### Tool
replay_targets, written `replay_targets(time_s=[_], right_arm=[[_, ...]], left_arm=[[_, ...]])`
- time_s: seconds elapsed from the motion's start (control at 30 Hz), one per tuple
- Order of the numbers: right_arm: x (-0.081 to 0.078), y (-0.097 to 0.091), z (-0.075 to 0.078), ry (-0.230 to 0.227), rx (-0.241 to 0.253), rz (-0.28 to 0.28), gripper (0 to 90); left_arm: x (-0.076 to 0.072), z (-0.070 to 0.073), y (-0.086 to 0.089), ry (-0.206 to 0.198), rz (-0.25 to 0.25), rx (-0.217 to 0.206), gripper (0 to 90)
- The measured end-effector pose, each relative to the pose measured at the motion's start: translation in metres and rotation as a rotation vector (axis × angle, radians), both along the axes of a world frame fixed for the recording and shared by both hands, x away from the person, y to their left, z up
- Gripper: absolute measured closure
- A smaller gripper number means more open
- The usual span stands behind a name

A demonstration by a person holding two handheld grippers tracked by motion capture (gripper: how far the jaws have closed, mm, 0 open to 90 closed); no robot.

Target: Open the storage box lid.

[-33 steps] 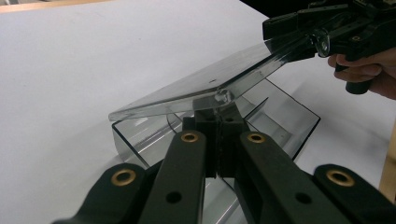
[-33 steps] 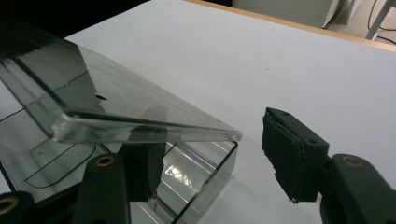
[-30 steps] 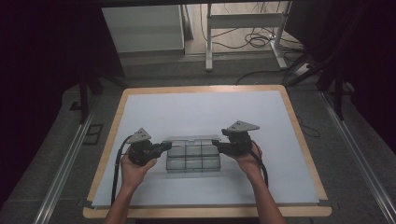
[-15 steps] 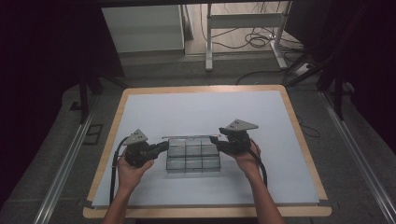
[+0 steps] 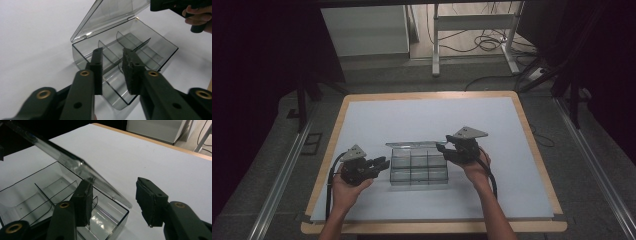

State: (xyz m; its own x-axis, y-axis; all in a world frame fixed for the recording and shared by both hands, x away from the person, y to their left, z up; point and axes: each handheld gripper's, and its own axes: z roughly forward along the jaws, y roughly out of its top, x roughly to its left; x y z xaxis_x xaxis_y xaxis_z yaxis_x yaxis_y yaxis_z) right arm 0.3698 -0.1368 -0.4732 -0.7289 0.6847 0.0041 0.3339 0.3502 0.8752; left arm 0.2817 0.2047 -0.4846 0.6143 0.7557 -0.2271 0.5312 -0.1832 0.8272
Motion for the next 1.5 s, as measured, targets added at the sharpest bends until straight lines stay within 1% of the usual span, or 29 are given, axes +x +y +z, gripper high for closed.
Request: replay_targets(time_s=[0.1,0.33,0.53,0.6,0.73,0.83,1.0,1.1,1.2,1.3,1.5], right_arm=[[0.001,0.000,0.000,0.002,0.004,0.001,49.0],[0.005,0.001,0.000,0.005,0.010,-0.002,52.5],[0.008,0.003,0.005,-0.005,0.011,0.000,53.9],[0.008,0.004,0.006,-0.008,0.012,-0.001,54.3],[0.010,0.004,0.008,-0.017,0.020,-0.002,55.7],[0.011,0.004,0.009,-0.022,0.028,0.002,55.9],[0.013,0.003,0.010,-0.025,0.027,0.000,55.9],[0.015,0.003,0.013,-0.032,0.034,0.001,60.6],[0.017,0.003,0.016,-0.030,0.043,0.007,63.2],[0.018,0.005,0.016,-0.030,0.040,0.008,64.3],[0.021,0.004,0.016,-0.026,0.048,0.000,66.3]], left_arm=[[-0.002,-0.002,0.002,0.008,0.007,0.010,65.4],[-0.005,-0.004,0.008,0.017,0.026,0.026,57.5],[-0.008,-0.002,0.018,0.018,0.057,0.020,50.2],[-0.008,-0.002,0.020,0.026,0.066,0.018,48.1],[-0.008,-0.003,0.021,0.029,0.059,0.018,44.3],[-0.007,-0.003,0.020,0.035,0.053,0.020,42.9],[-0.007,-0.005,0.019,0.047,0.050,0.024,41.7],[-0.006,-0.006,0.018,0.056,0.046,0.028,41.1],[-0.005,-0.007,0.017,0.061,0.043,0.030,40.7],[-0.005,-0.007,0.017,0.063,0.036,0.034,40.4],[-0.005,-0.008,0.017,0.070,0.037,0.035,40.0]])
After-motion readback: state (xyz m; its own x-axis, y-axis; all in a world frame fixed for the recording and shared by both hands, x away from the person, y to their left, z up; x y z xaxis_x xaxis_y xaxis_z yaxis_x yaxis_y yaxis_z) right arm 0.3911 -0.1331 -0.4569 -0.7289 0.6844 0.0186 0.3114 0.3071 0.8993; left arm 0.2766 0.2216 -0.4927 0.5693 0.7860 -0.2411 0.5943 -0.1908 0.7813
